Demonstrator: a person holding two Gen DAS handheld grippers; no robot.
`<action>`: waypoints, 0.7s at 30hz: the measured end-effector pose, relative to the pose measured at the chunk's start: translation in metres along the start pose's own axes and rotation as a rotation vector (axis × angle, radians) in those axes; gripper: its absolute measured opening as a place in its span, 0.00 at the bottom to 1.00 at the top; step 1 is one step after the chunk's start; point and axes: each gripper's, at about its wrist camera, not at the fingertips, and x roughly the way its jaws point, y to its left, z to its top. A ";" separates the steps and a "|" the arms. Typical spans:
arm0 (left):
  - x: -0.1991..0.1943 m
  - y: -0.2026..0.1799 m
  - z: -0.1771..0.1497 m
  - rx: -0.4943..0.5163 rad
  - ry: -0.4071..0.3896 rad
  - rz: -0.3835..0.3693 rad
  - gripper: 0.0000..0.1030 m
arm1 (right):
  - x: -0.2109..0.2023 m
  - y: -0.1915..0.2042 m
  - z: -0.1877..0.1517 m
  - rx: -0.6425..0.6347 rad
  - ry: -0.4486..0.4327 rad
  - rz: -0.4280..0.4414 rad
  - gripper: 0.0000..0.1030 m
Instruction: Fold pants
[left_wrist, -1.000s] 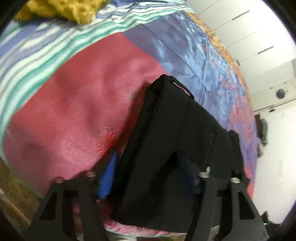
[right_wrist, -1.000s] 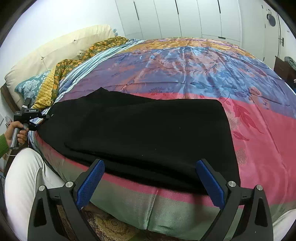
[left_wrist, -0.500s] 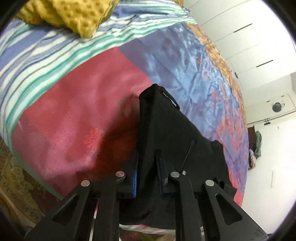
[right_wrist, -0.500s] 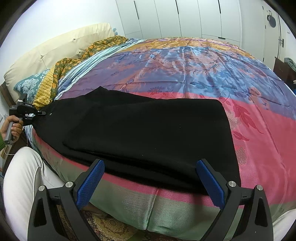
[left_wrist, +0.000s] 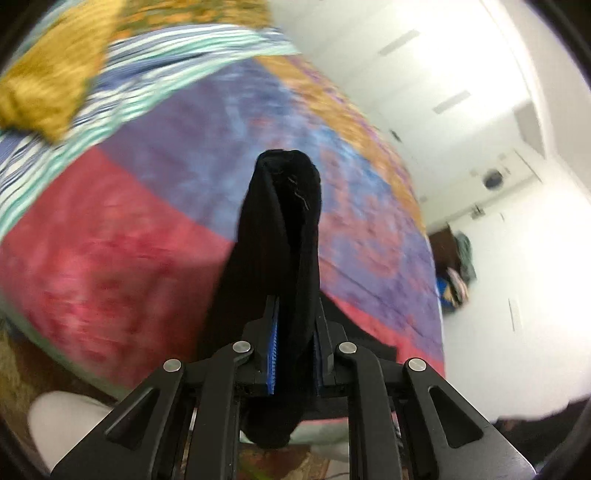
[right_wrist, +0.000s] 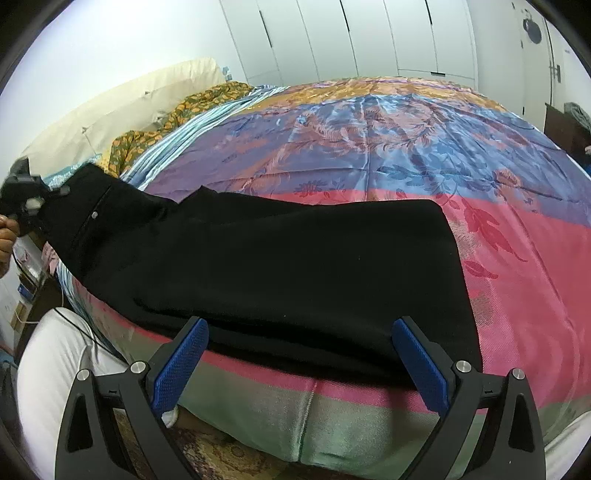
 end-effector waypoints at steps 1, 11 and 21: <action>0.006 -0.016 -0.005 0.023 0.010 -0.012 0.11 | -0.001 -0.001 0.000 0.004 -0.002 0.002 0.96; 0.177 -0.118 -0.100 0.196 0.214 0.026 0.18 | -0.012 -0.017 0.001 0.069 -0.035 -0.014 0.96; 0.122 -0.147 -0.103 0.385 0.129 -0.012 0.60 | -0.027 -0.054 0.004 0.217 -0.090 -0.045 0.96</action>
